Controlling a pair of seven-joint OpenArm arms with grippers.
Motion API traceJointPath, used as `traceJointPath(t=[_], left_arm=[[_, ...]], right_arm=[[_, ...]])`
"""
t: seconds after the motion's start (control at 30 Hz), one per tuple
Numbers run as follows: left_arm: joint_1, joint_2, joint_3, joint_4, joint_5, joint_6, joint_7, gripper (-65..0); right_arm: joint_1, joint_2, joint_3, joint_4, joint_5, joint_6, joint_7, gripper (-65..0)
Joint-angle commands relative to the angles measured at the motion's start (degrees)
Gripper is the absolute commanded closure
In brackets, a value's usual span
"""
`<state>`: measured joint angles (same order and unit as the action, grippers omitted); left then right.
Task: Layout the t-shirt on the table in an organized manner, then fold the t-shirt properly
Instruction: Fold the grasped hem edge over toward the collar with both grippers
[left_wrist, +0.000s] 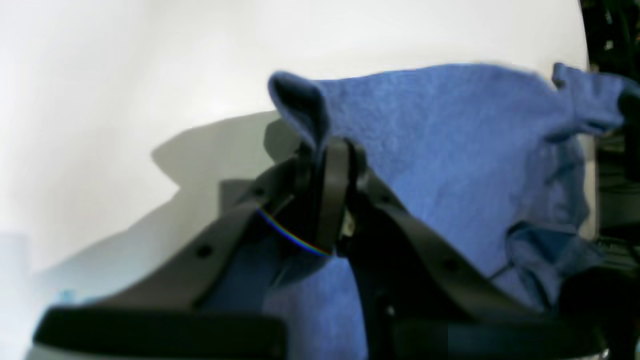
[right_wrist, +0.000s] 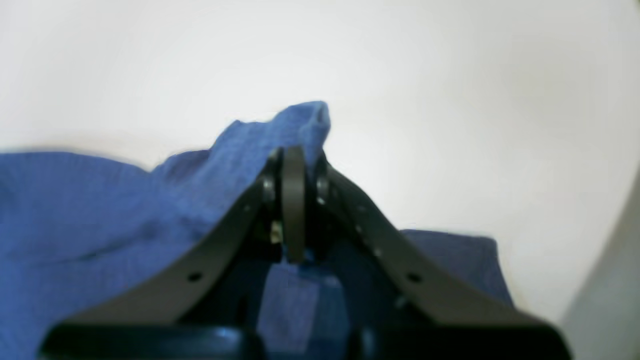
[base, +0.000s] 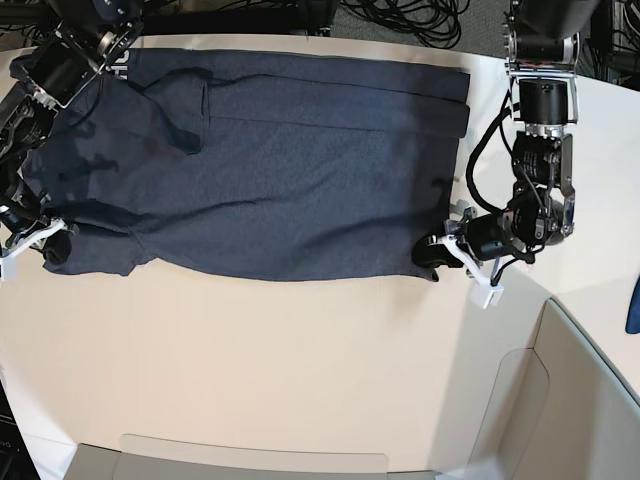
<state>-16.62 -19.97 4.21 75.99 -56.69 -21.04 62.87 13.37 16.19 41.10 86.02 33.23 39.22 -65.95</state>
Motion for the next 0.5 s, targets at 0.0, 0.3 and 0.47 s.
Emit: traceJointPath(t=[0.0,0.3,0.47], left_arm=[[-0.2,-0.7,-0.3,2.7,-1.2,-0.5,-0.6,0.0],[7.2,-2.8,-0.4,13.2,-1.1,-0.3,1.1,0.0],[11.1,-3.6,-2.8,18.1,-1.1,-0.3,2.0,0.0]], right_arm=[[-0.5,1.8,0.3,2.8,1.4,0.8,1.2,0.0],[-12.9,2.1,4.7,15.4,5.6,0.8,1.1,0.0],[-18.5,2.3,9.1,18.2,9.7,0.8,1.1,0.0]])
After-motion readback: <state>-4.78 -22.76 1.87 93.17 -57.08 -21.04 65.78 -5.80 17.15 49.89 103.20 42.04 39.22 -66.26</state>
